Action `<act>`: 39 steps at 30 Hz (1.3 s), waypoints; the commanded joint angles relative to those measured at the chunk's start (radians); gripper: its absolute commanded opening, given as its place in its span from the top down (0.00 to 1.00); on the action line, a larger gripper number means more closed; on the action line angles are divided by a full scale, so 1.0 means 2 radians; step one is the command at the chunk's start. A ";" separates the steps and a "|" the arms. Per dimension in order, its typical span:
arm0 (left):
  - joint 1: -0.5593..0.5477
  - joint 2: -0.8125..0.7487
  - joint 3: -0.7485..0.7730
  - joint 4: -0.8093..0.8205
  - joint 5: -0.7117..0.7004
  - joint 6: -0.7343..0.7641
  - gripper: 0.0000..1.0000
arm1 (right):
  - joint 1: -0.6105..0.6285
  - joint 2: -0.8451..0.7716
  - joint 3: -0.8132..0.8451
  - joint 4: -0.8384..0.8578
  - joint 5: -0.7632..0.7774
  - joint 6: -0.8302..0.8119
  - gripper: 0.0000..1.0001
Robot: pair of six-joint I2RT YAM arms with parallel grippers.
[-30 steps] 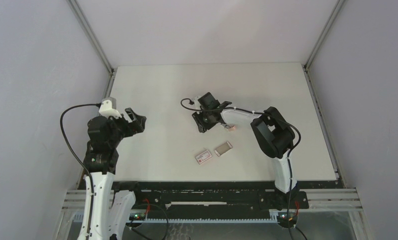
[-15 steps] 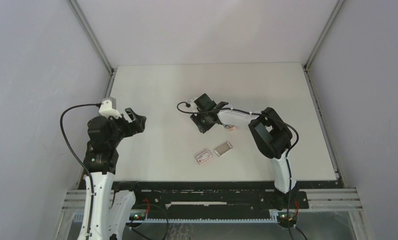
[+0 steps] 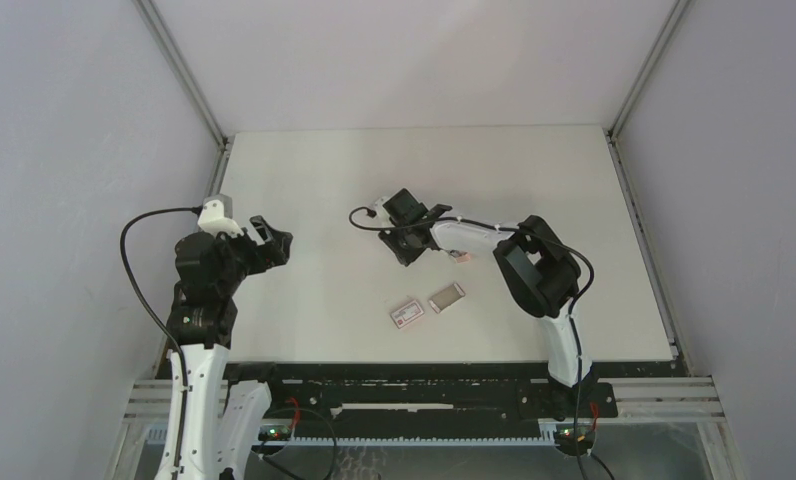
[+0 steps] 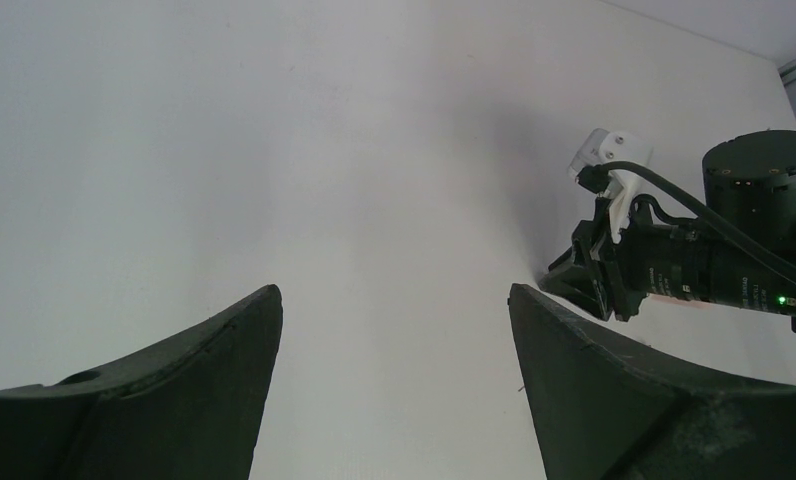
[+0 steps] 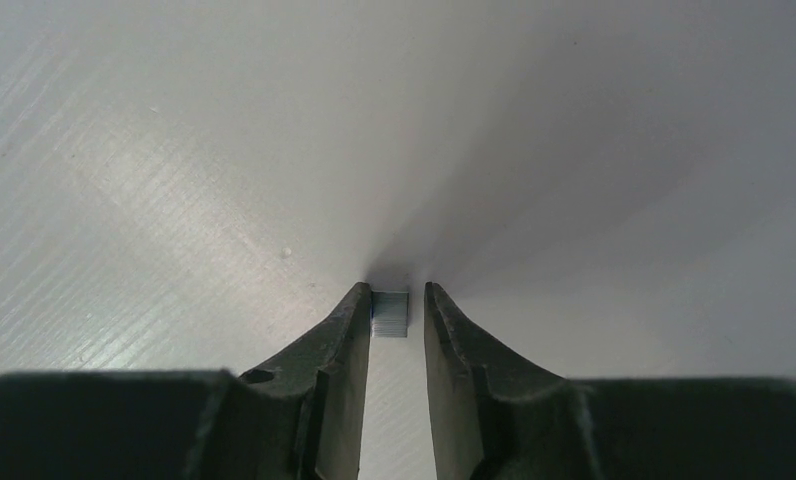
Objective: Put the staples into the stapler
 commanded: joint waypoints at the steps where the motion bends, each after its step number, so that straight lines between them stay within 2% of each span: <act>1: 0.005 -0.007 0.006 0.013 0.003 0.009 0.12 | 0.009 0.009 0.019 -0.003 0.014 -0.008 0.75; 7: 0.005 -0.006 0.006 0.013 0.003 0.009 0.12 | 0.015 0.013 0.023 -0.004 0.022 -0.009 0.76; 14: 0.005 -0.007 0.006 0.013 0.003 0.009 0.12 | 0.015 0.013 0.026 -0.006 0.032 -0.003 0.86; 20: 0.005 -0.007 0.006 0.012 0.002 0.009 0.12 | -0.005 -0.011 0.024 -0.002 0.015 0.006 0.90; 25: 0.005 -0.006 0.006 0.011 0.001 0.009 0.12 | -0.038 -0.050 0.020 0.004 -0.008 0.006 0.90; 30: 0.005 -0.004 0.007 0.011 0.001 0.010 0.12 | -0.098 -0.084 0.005 0.013 -0.023 -0.005 0.90; 39: 0.008 -0.001 0.007 0.011 0.001 0.009 0.12 | -0.186 -0.116 -0.052 0.059 -0.064 -0.020 0.89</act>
